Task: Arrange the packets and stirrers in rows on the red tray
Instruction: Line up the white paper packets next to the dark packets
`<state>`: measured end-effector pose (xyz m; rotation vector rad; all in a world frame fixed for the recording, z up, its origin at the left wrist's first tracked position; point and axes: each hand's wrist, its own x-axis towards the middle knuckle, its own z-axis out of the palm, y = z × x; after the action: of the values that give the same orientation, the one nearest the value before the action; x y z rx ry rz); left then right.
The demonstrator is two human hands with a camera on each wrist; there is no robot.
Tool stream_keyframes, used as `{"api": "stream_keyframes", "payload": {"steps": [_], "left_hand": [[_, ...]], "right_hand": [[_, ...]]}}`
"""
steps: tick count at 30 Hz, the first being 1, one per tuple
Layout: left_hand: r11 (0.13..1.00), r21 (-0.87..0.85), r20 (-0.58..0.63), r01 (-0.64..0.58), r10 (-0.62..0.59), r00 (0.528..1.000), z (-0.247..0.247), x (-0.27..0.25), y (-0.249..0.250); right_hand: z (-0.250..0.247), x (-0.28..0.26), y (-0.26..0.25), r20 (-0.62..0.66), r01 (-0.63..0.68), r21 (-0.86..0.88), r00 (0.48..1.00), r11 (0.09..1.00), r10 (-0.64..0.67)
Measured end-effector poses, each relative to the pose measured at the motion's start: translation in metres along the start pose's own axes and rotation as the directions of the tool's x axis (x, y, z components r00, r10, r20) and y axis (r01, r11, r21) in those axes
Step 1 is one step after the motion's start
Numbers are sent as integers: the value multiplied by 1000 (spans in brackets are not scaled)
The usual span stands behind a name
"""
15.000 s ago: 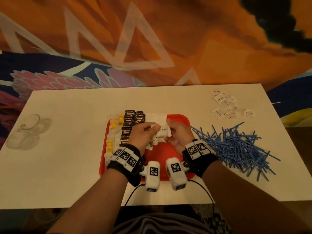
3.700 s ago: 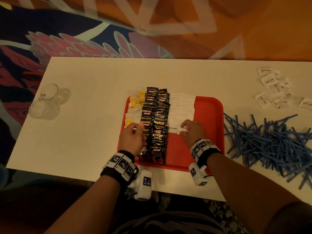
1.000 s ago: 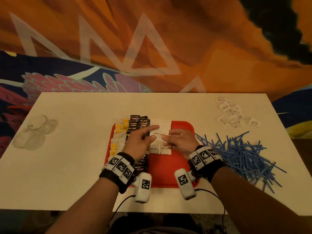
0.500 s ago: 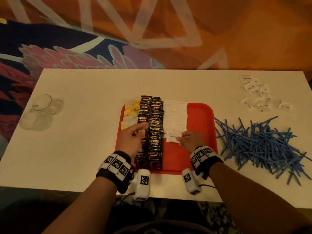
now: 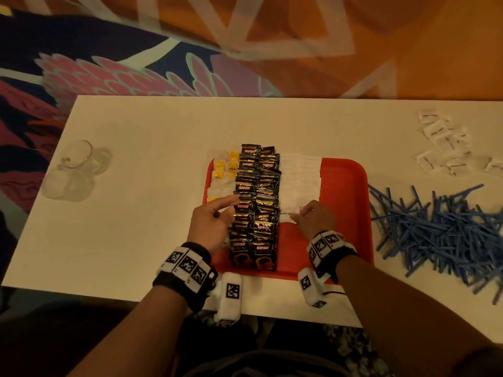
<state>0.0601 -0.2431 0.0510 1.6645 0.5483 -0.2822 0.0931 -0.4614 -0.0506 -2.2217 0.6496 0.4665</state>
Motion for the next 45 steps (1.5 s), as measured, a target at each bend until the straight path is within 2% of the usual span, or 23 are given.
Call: {"api": "stream_keyframes", "payload": {"steps": [3,5,8,11,16,20,23,26,28,31,36,41,45], "left_hand": [[1000,5,-9,-19,19,1000,1,4,0],[1000,5,-24,-28,28,999,3,6,0],[1000,6,-28,-20,20,999,5,8,-2],[1000,-13,-34,-4,4,999,6,8,-2],[986,-144,-31,83,-89,996,14,8,3],[907,-383,20,174,-180,983,32,8,19],[889,-423,75,173,-156,985,48,3,36],[892,-424,112,158,-122,986,63,-2,53],[903,-412,133,120,-71,989,75,-7,63],[892,-447,172,70,9,985,91,-15,76],[847,-527,257,69,81,963,107,-30,96],[877,-476,193,63,34,981,120,-40,99],[910,-415,92,3,39,995,127,-46,93]], "right_hand": [[-4,-2,-3,-29,47,-28,998,999,-47],[-4,-3,-6,10,178,-65,984,982,-178],[2,-5,-7,134,364,-124,928,923,-348],[6,-5,-5,221,395,-183,909,900,-354],[-8,-11,-13,204,408,-178,905,896,-372],[-33,-32,-33,132,417,7,901,909,-414],[-55,-55,-53,79,487,191,858,852,-508],[-79,-72,-68,96,540,305,802,784,-590],[-92,-79,-76,138,502,318,815,804,-563],[-108,-80,-81,150,393,324,877,861,-457],[-133,-76,-76,200,242,499,902,832,-383],[-155,-64,-71,58,251,570,937,782,-343],[-168,-61,-67,108,185,594,946,783,-306]]}}
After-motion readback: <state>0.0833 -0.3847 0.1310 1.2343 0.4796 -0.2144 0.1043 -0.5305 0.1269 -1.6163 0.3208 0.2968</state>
